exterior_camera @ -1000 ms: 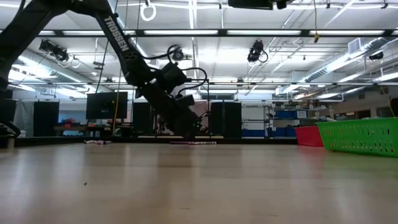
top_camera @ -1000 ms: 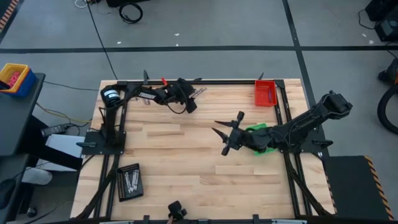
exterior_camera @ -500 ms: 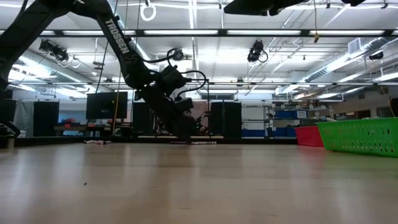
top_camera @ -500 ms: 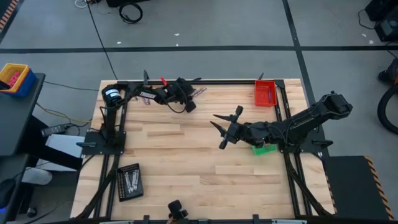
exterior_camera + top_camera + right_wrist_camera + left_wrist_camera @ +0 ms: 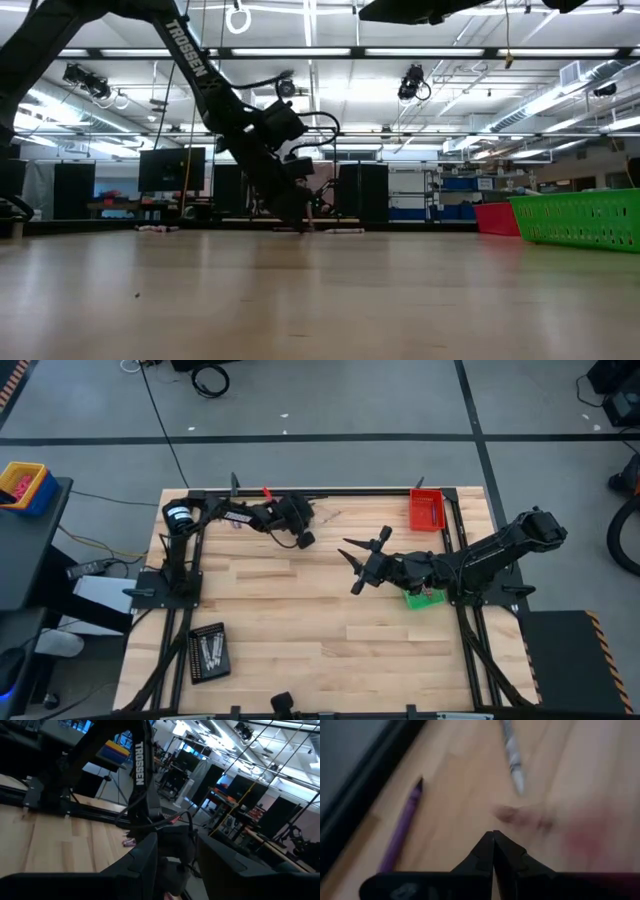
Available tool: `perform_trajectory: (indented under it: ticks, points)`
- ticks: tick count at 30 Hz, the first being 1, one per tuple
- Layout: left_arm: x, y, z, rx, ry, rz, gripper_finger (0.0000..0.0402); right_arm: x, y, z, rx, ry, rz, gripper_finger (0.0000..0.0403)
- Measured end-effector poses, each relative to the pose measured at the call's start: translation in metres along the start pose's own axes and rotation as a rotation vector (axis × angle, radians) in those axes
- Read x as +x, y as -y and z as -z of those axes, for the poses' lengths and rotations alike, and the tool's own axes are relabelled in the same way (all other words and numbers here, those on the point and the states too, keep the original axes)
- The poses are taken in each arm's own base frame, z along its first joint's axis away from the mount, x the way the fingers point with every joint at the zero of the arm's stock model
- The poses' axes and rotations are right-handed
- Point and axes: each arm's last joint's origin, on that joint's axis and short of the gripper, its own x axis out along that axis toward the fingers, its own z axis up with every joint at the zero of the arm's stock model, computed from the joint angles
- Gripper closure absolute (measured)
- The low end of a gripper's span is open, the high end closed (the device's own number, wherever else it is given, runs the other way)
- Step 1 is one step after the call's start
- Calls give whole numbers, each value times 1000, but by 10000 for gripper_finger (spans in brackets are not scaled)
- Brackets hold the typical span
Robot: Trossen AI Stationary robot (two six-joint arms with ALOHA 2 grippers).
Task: Sort crayons
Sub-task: Put the pink crayon into the green bin
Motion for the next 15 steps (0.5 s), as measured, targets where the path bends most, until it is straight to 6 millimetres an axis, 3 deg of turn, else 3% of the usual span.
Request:
perform_trajectory:
  ticks: [10,15]
  points:
    - [-28,31,-6,-7,-70,38,392,3,2,3,-25,-21,8,264]
    - [-37,54,-10,123,-62,68,374,6,4,7,-29,-47,21,264]
